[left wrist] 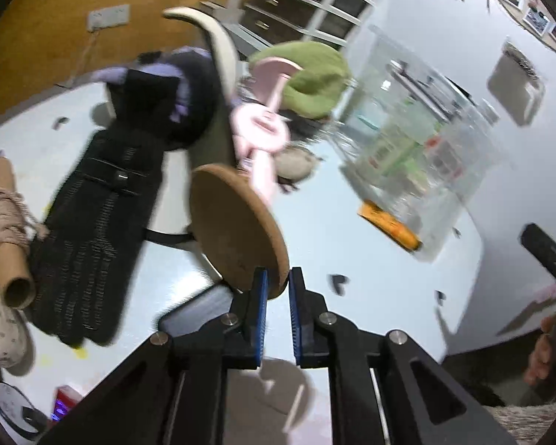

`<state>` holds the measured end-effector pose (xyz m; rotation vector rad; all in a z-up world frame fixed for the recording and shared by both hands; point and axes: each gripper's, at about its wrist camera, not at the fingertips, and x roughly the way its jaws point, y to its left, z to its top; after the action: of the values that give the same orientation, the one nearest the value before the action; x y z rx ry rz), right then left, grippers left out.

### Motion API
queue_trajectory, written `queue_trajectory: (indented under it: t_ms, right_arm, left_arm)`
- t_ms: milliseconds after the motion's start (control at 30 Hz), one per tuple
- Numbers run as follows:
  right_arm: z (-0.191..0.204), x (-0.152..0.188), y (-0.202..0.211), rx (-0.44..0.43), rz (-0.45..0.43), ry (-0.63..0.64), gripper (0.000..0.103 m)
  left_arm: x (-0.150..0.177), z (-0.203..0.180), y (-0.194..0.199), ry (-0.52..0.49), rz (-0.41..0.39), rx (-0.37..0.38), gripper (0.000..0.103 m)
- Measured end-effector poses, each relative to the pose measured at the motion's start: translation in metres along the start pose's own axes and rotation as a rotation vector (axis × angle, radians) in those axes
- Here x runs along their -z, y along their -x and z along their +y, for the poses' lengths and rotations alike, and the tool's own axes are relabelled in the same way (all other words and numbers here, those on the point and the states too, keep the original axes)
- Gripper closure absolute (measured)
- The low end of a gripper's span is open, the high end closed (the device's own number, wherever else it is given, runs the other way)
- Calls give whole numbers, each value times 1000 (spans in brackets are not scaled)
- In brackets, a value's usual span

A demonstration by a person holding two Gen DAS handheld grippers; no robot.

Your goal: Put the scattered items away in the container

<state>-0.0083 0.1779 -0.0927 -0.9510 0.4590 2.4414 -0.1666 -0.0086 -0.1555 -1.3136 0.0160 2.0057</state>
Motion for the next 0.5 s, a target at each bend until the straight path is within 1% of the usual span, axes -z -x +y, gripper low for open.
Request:
queue_trajectory:
  t_ms: [100,133,167,233,267,300,367,433,500]
  right_arm:
    - [-10,0,-2,16,10,-38,0]
    - [-13,0,-3,22,14,-52,0]
    - [-16,0,-4,26,20,-65,0]
    - [-23,1,-8,33,36,-94,0]
    - [-26,2,-9,37,45,-105,0]
    - [-29,2,-11,41,55,-116,0]
    - [-34,3,-15,47,76,-135,0]
    - [-37,5,-19,50,96,-151,0]
    - [-42,7,-23,49,119,-167,0]
  left_arm:
    - [0,-13,-3,-1,33,68,91]
    - [2,-19,-3,6,44,106,92]
    - [4,-23,-4,12,52,141,95]
    - [7,-35,-8,12,66,203,96]
    - [9,-42,-11,7,75,228,103]
    - [12,-48,-15,-9,85,233,102]
    - [18,-56,-27,-44,110,206,102]
    - [23,-57,-39,-52,140,157,102]
    - [26,-54,-42,-47,148,133,102]
